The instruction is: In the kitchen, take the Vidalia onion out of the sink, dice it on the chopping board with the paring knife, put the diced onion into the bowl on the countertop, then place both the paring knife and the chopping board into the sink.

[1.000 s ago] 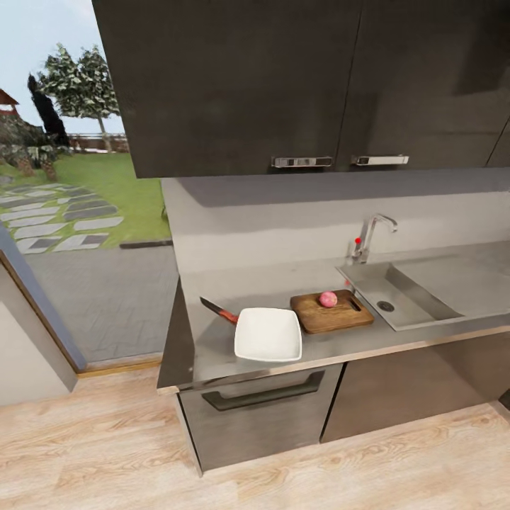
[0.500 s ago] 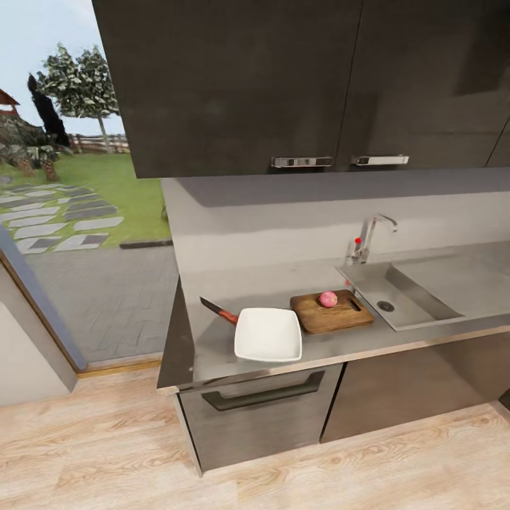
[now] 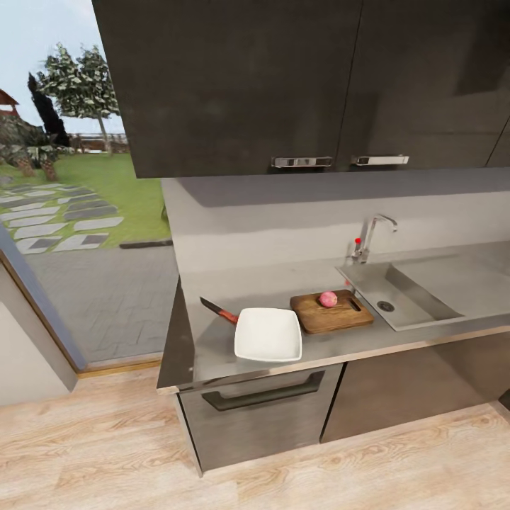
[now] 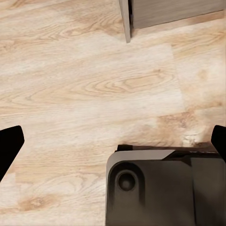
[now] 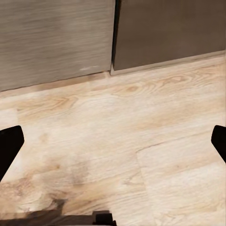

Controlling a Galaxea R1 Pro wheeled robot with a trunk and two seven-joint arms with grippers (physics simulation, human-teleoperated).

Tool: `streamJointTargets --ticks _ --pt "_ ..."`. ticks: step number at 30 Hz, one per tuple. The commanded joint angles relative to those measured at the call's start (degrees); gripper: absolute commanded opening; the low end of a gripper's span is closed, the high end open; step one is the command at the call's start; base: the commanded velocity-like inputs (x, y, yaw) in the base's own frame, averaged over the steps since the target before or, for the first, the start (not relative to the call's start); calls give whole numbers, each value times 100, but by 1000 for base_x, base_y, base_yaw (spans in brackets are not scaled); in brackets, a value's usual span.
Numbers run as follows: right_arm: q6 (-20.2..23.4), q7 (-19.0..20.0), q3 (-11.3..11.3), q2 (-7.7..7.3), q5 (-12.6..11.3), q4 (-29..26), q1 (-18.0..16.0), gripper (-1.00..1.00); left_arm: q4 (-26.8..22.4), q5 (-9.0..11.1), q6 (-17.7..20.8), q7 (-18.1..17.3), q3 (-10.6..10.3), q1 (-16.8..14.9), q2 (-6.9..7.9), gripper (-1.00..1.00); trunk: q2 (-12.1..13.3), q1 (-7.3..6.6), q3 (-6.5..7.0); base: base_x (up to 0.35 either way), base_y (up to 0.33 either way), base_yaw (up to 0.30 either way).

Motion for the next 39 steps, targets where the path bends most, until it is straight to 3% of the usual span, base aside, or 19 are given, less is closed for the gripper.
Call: streamJointTargets --ticks 1,9,10,18,21,29,39 --pt "-8 5 -19 -6 46 -25 -1 100 -6 60 -28 38 -33 -2 5 100 -11 4 -9 0 0 0" --pt "39 -564 -206 -16 46 -1143 3 100 11 52 -32 38 -31 -2 -17 100 -11 4 -9 0 0 0" --pt "69 -906 -243 -5 46 -1581 2 100 12 52 -32 38 -31 -2 -18 100 -11 4 -9 0 0 0" --pt "178 -1239 -256 -15 46 -2164 3 100 15 51 -32 38 -33 -2 -18 100 -11 4 -9 0 0 0" --pt "398 -1279 -256 -18 46 -2440 1 100 17 51 -31 38 -34 -2 -18 100 -11 4 -9 0 0 0" --pt "1523 -1462 -257 -26 46 -3633 -4 100 18 51 -34 38 -36 -2 -18 100 -11 4 -9 0 0 0" --pt "2220 -1509 -257 -37 57 -4201 -261 100 21 50 -35 38 -40 -2 -25 100 -11 4 -9 0 0 0"
